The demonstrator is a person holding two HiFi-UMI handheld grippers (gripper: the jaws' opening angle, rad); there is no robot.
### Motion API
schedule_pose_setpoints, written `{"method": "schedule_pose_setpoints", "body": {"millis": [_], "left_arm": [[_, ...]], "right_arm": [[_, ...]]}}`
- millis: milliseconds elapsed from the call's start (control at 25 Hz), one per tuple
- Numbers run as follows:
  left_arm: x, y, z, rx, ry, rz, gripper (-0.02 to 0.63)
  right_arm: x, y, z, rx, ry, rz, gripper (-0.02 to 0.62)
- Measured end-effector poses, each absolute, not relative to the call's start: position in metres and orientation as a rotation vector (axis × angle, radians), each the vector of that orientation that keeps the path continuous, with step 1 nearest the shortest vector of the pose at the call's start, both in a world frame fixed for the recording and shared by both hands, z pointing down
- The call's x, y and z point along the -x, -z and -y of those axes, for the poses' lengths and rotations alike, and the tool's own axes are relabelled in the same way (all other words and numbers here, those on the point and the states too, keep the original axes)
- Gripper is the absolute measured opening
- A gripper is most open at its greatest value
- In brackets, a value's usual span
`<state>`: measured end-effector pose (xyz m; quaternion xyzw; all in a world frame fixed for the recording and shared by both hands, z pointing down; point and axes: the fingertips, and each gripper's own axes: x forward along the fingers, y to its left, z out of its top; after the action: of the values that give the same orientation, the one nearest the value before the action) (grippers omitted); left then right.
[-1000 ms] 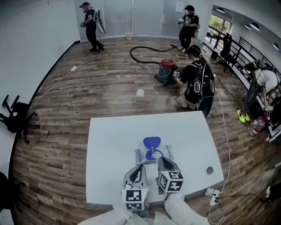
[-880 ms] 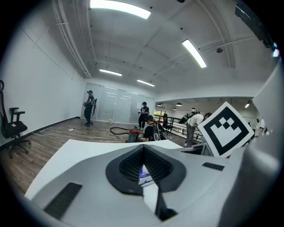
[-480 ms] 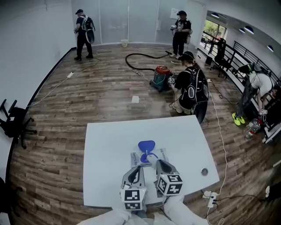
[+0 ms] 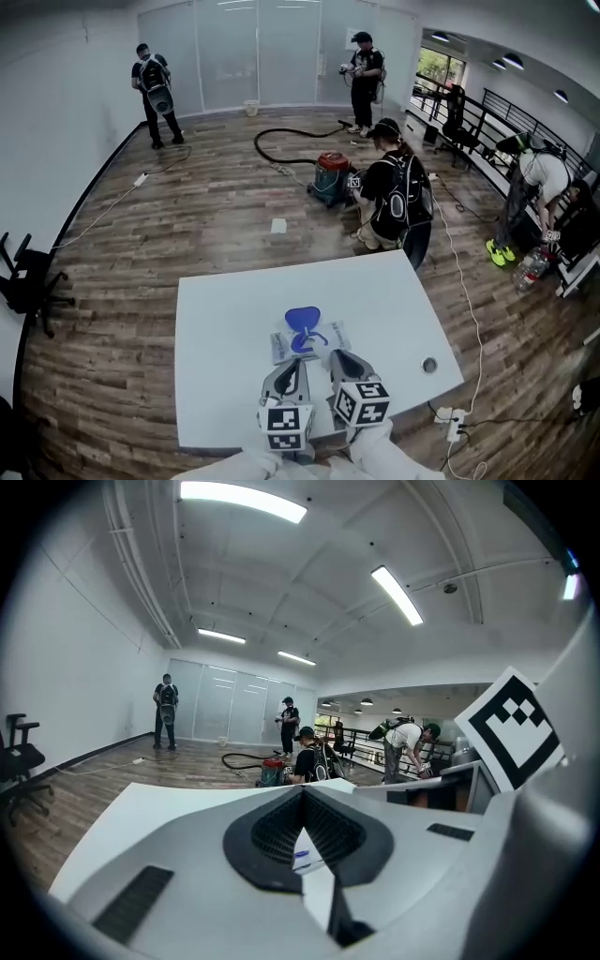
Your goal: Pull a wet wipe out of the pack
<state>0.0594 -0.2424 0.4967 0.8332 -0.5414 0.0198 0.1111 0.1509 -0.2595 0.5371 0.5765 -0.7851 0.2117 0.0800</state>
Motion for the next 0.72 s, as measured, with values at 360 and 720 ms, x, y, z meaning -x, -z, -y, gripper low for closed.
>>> {"method": "schedule_pose_setpoints", "body": {"millis": [360,720], "left_arm": [[-0.067,-0.500,0.239,-2.460,-0.080,1.572,0.000],[-0.067,-0.503,0.242,-2.476,-0.098,1.564,0.000]], "right_arm": [[-0.156,-0.547,0.241,-1.736,-0.663,2.334,0.017],[-0.169,-0.545,0.228,-1.791,-0.672,2.321,0.017]]}}
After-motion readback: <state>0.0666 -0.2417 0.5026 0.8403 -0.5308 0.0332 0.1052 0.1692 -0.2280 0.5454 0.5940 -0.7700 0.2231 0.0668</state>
